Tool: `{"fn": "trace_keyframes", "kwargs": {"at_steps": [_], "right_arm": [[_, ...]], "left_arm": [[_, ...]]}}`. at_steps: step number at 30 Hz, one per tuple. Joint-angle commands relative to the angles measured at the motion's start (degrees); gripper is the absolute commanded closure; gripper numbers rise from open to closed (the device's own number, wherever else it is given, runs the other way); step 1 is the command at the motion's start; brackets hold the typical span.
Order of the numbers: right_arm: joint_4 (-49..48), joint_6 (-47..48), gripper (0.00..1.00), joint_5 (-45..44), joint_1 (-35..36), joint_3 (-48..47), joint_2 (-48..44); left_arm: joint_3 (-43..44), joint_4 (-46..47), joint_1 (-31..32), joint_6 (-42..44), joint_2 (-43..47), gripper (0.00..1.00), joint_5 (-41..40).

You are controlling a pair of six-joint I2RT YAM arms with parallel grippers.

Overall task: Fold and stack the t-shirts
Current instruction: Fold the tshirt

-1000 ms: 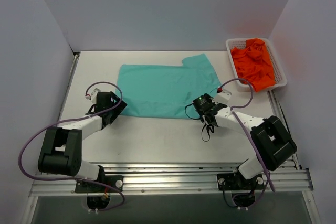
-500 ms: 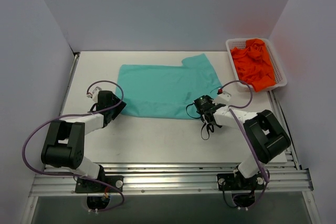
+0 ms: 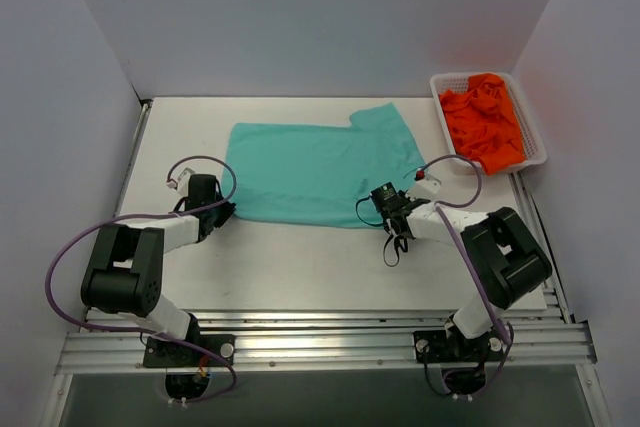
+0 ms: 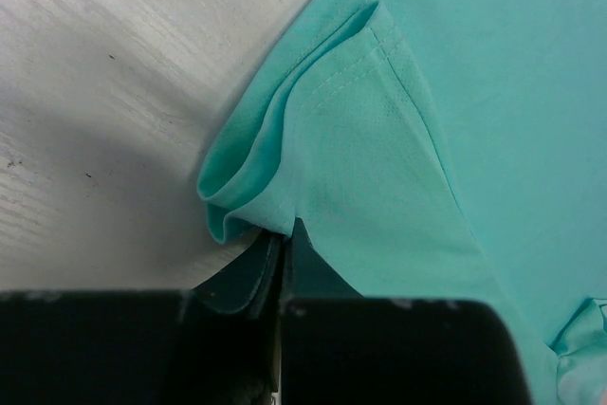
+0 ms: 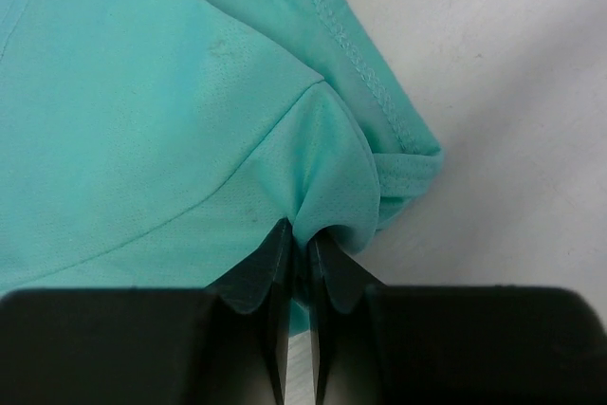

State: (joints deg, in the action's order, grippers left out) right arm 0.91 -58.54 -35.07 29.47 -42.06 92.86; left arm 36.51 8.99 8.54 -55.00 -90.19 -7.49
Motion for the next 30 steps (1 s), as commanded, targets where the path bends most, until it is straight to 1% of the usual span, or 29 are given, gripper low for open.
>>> {"fn": "trace_keyframes", "kwargs": {"at_steps": [1,6,9,14,19,23,30], "right_arm": [[2.61,-0.26,0.95,-0.88,-0.47,0.93,-0.39],[2.08,0.01,0.96,0.09,-0.56,1.98,-1.8],[1.82,0.44,0.96,1.4,-0.56,1.99,-1.89],[3.92,0.19,0.97,3.16,0.23,2.07,-3.38],[7.26,-1.92,1.0,3.34,2.08,4.09,-8.74],[9.63,-3.77,1.0,2.55,4.62,5.59,-13.92],[14.29,-7.55,1.0,1.06,9.1,6.91,-18.76]], "left_arm": [[0.58,-0.47,-0.01,0.34,-0.6,0.98,-1.39],[0.84,-1.52,0.08,0.51,-0.6,0.98,-0.96],[-0.12,-2.4,-0.01,0.34,1.59,0.98,-0.86],[-1.97,-5.82,0.52,-0.02,8.18,0.98,-1.83],[-3.2,-11.27,2.53,-0.89,14.85,0.98,-4.02],[-5.57,-13.64,3.68,-1.86,19.26,0.98,-4.9],[-8.91,-19.45,6.31,-3.35,28.04,0.98,-7.01]]}}
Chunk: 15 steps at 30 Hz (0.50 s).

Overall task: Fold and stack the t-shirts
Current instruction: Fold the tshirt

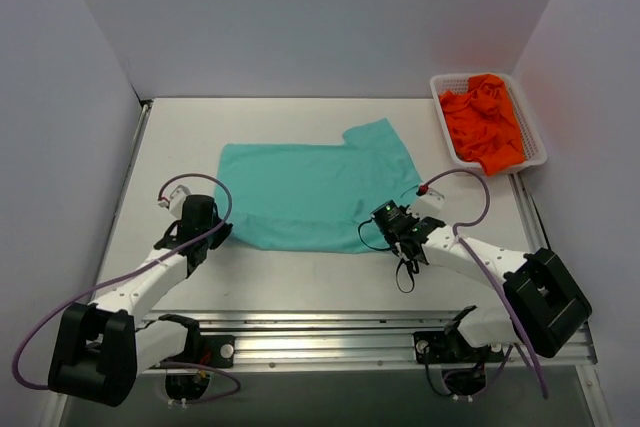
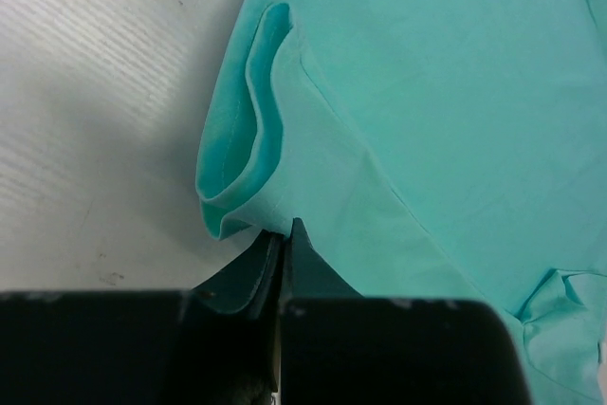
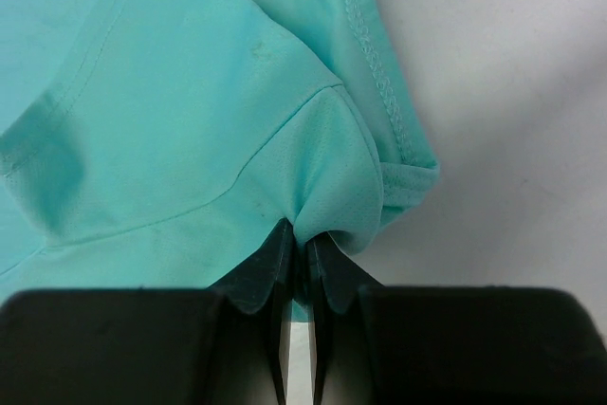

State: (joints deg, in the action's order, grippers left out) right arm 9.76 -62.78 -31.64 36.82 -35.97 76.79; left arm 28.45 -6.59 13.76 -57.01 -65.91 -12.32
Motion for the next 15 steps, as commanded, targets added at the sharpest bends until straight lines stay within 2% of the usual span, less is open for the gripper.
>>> {"fn": "trace_keyframes", "kwargs": {"at_steps": [1,6,15], "right_arm": [[6.32,-3.66,1.0,-2.64,2.2,0.98,-3.31],[9.48,-6.64,1.0,-2.9,4.66,2.3,-7.88],[17.22,-12.1,1.0,-5.89,9.41,1.78,-13.51]], "left_arm": [[-1.55,-5.44,1.27,-1.52,6.03,0.98,-2.45],[-2.61,-10.01,2.32,-1.96,13.16,0.98,-3.24],[-3.75,-15.21,3.29,-2.84,19.15,0.98,-2.98]]}}
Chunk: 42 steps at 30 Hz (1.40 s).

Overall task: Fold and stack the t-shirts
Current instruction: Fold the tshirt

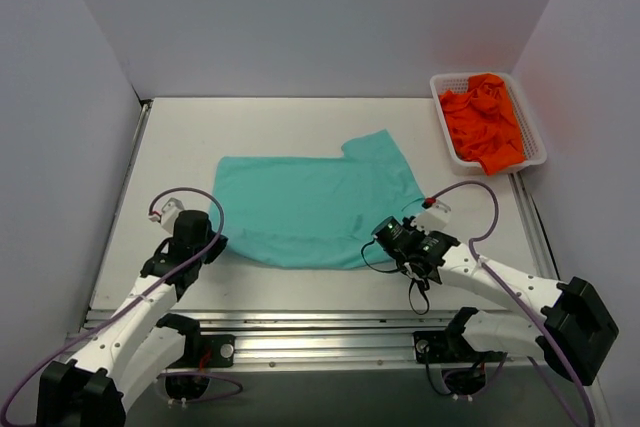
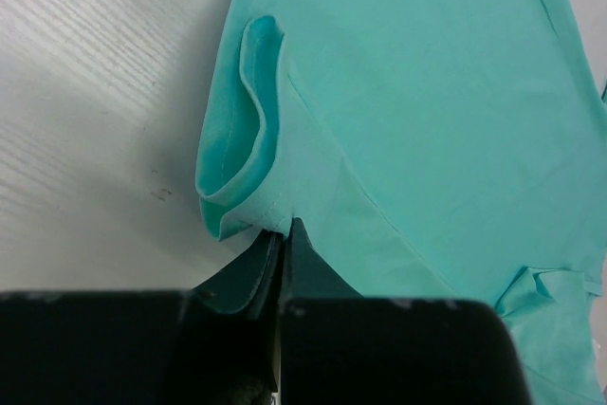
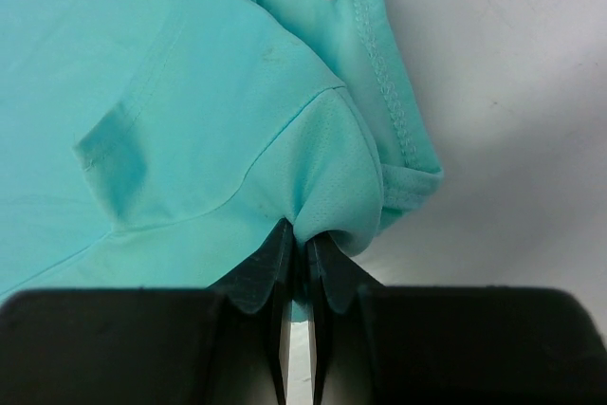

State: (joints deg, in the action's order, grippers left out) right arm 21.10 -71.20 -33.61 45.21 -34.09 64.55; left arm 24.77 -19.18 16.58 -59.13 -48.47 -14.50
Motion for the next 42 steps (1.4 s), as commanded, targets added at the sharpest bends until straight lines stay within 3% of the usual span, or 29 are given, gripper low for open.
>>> {"fn": "trace_keyframes", "kwargs": {"at_steps": [1,2,3,4,5,6,7,8,10,11,13,19,25,30,32,36,42], "right_arm": [[6.75,-3.94,1.0,-4.36,1.02,-0.1,-1.45],[7.11,-4.56,1.0,-4.36,1.28,0.07,-1.88],[7.55,-4.82,0.91,-4.45,1.37,-0.01,-2.15],[8.42,-5.17,0.57,-4.8,1.37,-0.02,-2.41],[8.95,-5.96,0.39,-5.15,1.54,-0.02,-3.2],[9.74,-6.32,0.24,-5.59,1.81,0.16,-3.55],[10.27,-6.67,0.09,-6.38,1.9,0.07,-3.99],[10.8,-7.28,0.04,-6.65,1.81,-0.1,-4.87],[12.11,-7.2,0.02,-7.17,1.9,-0.72,-5.66],[12.82,-7.2,0.02,-7.87,1.99,-1.24,-6.36],[14.84,-7.2,0.02,-9.1,1.99,-3.44,-6.98],[12.92,-2.38,0.02,-14.11,1.99,-10.38,-4.63],[-2.0,12.46,0.01,-15.27,1.2,-16.8,3.63],[-20.3,30.83,0.0,-5.96,-1.87,-20.66,9.09],[-19.71,37.34,0.0,1.58,-5.46,-26.25,14.0],[-11.53,37.62,0.05,6.97,-11.01,-35.95,22.27],[-14.15,40.07,0.0,6.53,-13.91,-33.6,20.88]], "left_arm": [[0.01,-2.97,0.47,-0.72,2.06,0.98,-0.79],[0.01,-3.67,0.56,-0.81,2.32,0.98,-0.88],[0.1,-4.02,0.56,-0.81,2.93,0.95,-0.88],[0.19,-4.63,0.56,-0.81,3.29,0.82,-0.88],[0.27,-4.9,0.56,-0.81,3.64,0.74,-0.97],[0.45,-5.16,0.56,-0.81,4.34,0.64,-0.97],[1.15,-6.04,0.56,-0.81,4.69,0.42,-1.05],[1.59,-6.48,0.56,-0.46,5.13,0.32,-1.14],[3.25,-8.14,0.56,-0.11,6.45,0.15,-1.93],[3.78,-8.5,0.56,0.24,6.72,0.02,-2.37],[5.01,-8.85,0.56,0.6,7.42,0.06,-3.51],[11.52,-5.18,0.47,3.23,2.6,0.06,-4.92],[18.81,3.61,-0.49,7.09,-7.42,0.06,-4.67],[27.67,9.41,-2.34,12.54,-17.61,0.06,-2.46],[30.49,10.21,-4.17,15.71,-22.34,0.06,-0.54],[36.91,11.0,-8.13,19.23,-29.65,0.06,4.56],[39.12,16.7,-14.45,21.08,-38.62,0.06,10.97]]}}
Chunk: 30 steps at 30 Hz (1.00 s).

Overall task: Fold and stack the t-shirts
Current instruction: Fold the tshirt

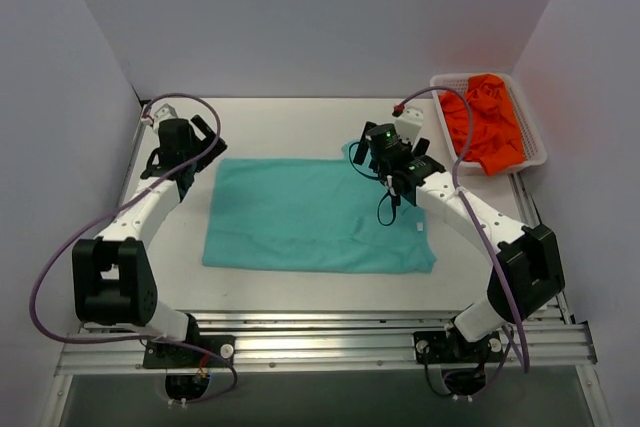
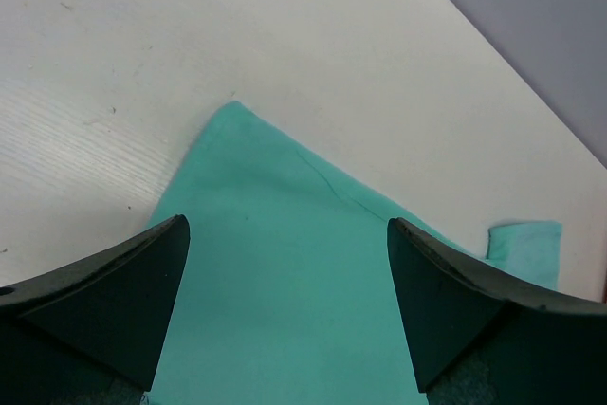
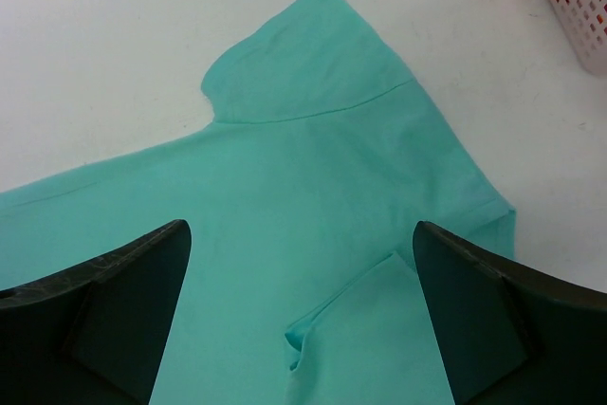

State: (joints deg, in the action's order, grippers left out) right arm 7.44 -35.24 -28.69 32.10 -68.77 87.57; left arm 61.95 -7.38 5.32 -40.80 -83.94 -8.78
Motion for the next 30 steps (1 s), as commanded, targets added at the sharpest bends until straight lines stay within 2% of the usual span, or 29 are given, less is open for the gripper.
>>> {"fn": "trace_keyframes", "kwargs": {"at_steps": [1,5,11,20,30], "right_arm": [[-1.63,5.0,0.0,2.57,-1.24,2.05,-2.92],[-5.5,6.06,0.0,5.22,-3.62,5.05,-3.37],[-5.86,6.24,0.0,5.75,-5.81,5.23,-1.26],[-6.91,6.15,0.0,5.48,-6.17,7.07,-0.03],[-6.91,5.8,0.01,5.39,-6.96,7.69,0.41]], "left_arm": [[2.2,5.61,-4.17,2.74,-4.46,0.06,7.7],[5.36,6.41,-8.57,2.74,-12.71,0.05,13.51],[6.43,10.71,-11.65,2.39,-18.53,0.04,18.0],[7.57,14.14,-11.91,0.98,-24.6,0.03,20.99],[9.59,13.18,-11.3,0.1,-28.73,0.0,22.05]]}}
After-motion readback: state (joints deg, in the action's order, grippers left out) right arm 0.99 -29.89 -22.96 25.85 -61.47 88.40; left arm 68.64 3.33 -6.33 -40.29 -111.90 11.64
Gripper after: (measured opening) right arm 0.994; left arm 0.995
